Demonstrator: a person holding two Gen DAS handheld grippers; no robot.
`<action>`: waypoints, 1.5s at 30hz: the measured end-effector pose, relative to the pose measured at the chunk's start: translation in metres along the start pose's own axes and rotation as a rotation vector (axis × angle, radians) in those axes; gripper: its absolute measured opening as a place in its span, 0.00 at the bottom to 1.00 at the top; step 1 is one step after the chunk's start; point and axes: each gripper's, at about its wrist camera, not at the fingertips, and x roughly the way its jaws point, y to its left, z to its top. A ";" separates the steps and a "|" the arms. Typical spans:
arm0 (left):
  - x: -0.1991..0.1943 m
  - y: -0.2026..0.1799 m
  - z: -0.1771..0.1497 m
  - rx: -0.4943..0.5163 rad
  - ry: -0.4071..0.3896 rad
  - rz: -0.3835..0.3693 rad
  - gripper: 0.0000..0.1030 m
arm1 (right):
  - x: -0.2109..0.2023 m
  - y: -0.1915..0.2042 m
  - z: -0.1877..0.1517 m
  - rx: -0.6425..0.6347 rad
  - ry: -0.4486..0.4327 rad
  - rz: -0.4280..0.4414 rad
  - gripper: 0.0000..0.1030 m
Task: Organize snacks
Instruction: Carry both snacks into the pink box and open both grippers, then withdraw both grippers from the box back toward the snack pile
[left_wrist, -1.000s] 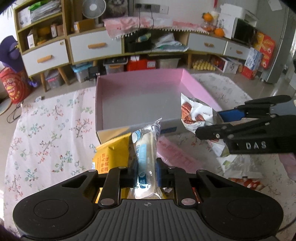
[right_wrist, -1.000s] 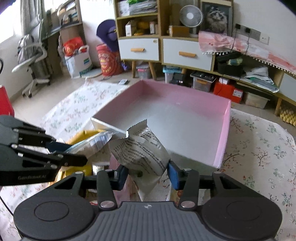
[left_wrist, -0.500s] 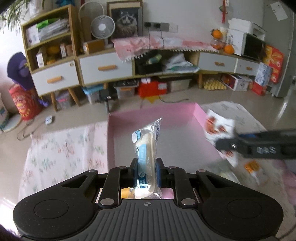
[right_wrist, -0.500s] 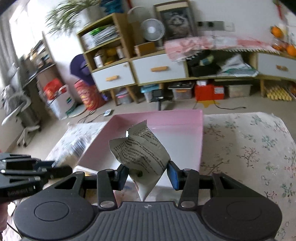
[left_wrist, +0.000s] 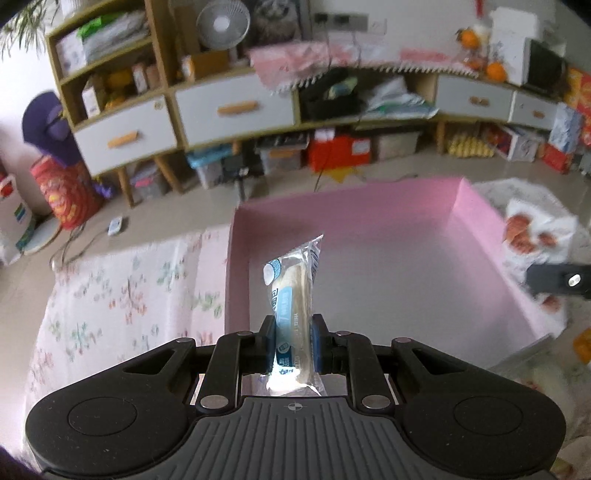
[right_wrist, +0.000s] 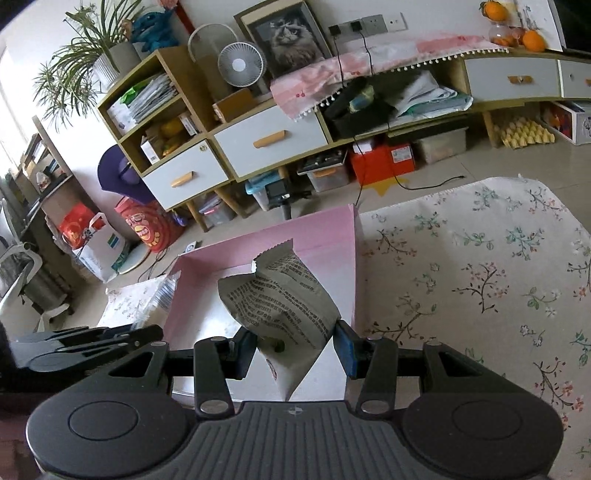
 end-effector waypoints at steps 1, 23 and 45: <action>0.003 0.001 -0.003 -0.008 0.020 0.000 0.16 | 0.001 0.001 -0.001 -0.004 0.002 -0.004 0.20; -0.016 -0.008 -0.020 -0.024 0.027 0.022 0.61 | 0.000 0.008 0.004 -0.054 0.018 0.003 0.40; -0.095 -0.008 -0.044 -0.064 -0.035 -0.022 0.88 | -0.049 0.040 -0.010 -0.223 -0.012 -0.013 0.73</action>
